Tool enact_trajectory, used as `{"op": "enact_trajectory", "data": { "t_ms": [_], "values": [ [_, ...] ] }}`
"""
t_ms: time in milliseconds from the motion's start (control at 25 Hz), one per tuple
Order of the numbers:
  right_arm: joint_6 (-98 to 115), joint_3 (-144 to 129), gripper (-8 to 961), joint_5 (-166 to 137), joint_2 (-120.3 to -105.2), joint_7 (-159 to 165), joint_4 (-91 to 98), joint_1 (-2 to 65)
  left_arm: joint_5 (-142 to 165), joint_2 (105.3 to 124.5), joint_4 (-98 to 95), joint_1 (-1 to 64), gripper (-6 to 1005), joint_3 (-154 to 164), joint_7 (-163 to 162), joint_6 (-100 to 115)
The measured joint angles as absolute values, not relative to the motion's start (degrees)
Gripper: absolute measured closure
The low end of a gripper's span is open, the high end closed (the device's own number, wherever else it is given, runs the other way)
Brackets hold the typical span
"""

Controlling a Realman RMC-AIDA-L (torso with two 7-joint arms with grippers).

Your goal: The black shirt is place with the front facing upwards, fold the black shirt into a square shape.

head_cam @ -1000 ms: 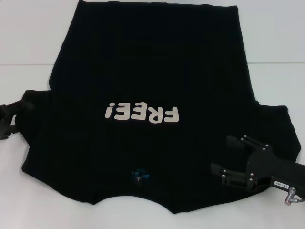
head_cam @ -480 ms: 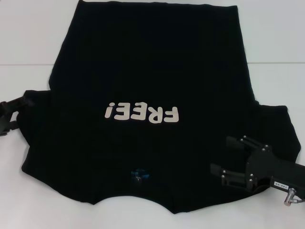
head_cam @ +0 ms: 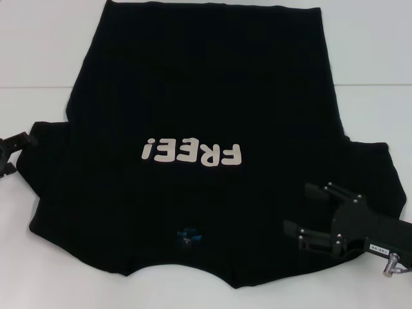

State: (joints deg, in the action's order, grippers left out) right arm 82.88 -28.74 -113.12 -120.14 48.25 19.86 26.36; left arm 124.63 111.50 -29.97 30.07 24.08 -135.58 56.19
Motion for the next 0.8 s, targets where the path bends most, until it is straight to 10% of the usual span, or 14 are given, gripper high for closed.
{"op": "enact_trajectory", "data": {
  "t_ms": [800],
  "values": [
    [83.4,-28.6,17,-113.1,-120.14,48.2,19.9,26.4,124.6,111.96,-29.8,30.9,83,26.5,-134.2,56.4]
  ]
}}
